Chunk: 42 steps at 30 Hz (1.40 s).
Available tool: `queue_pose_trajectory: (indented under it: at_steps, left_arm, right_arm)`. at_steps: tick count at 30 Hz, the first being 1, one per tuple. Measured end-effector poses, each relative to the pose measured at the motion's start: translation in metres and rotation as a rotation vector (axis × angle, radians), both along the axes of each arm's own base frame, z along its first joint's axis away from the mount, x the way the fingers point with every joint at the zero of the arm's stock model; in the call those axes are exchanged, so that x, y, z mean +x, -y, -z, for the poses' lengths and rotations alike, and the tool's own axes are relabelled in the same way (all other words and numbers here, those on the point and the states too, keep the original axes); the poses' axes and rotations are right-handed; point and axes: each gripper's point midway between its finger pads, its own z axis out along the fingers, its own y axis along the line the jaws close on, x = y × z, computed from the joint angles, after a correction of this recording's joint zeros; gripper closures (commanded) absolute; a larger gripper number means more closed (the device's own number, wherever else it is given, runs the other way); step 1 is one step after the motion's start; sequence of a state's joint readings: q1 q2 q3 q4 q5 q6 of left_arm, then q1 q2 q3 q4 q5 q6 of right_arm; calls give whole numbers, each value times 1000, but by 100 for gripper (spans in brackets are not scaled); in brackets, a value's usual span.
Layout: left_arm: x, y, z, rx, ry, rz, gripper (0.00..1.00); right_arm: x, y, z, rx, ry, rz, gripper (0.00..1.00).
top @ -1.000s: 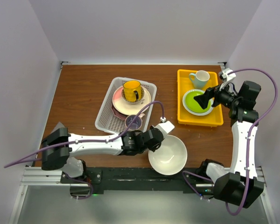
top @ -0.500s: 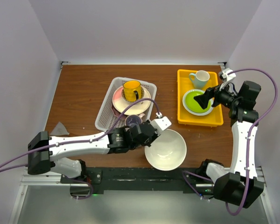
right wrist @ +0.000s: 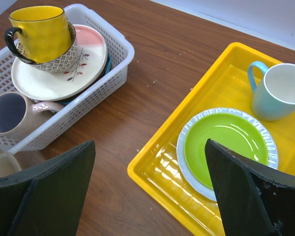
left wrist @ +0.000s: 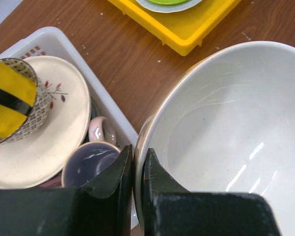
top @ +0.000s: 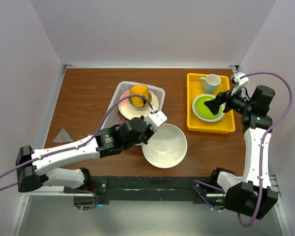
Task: Place the mixed dishes into the plastic bin
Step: Pick up the bowl from the center of the board, then place the bowl in the plastic bin.
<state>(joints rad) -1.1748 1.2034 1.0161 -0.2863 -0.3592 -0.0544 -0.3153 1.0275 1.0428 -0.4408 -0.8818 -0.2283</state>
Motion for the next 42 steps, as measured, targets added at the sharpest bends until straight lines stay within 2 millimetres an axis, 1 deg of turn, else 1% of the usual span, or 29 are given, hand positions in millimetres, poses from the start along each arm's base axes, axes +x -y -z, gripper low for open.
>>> queue_pose_trajectory:
  at_steps: [11,14,18,24,26,29,31,34,38,40,42]
  left_arm:
    - [26,-42,-13,62,47,-95,100]
    - [37,-52,-18,65,49,-132,100]
    - [58,-77,-32,38,59,-222,100]
    - [73,-108,-52,-5,77,-320,100]
    - [75,-115,-55,-21,72,-347,100]
    - [82,-128,-54,-54,43,-408,100]
    - [90,-143,-52,-78,18,-476,100]
    - [100,-176,-51,-121,-13,-613,100]
    - [102,-215,-54,-190,-25,-771,100]
    - [101,-230,-55,-223,-36,-830,100]
    - [99,-240,-54,-255,-46,-875,100]
  right_arm:
    - [0,0,0,0,0,0,3]
    - [0,0,0,0,0,0,3]
    - [0,0,0,0,0,0,3]
    - [0,0,0,0,0,0,3]
    - [0,0,0,0,0,0,3]
    - [0,0,0,0,0,0,3]
    - [0,0,0,0,0,0,3]
    - [0,0,0,0,0,0,3]
    - [0,0,0,0,0,0,3]
    - [0,0,0,0,0,0,3]
    - [0,0,0,0,0,0,3]
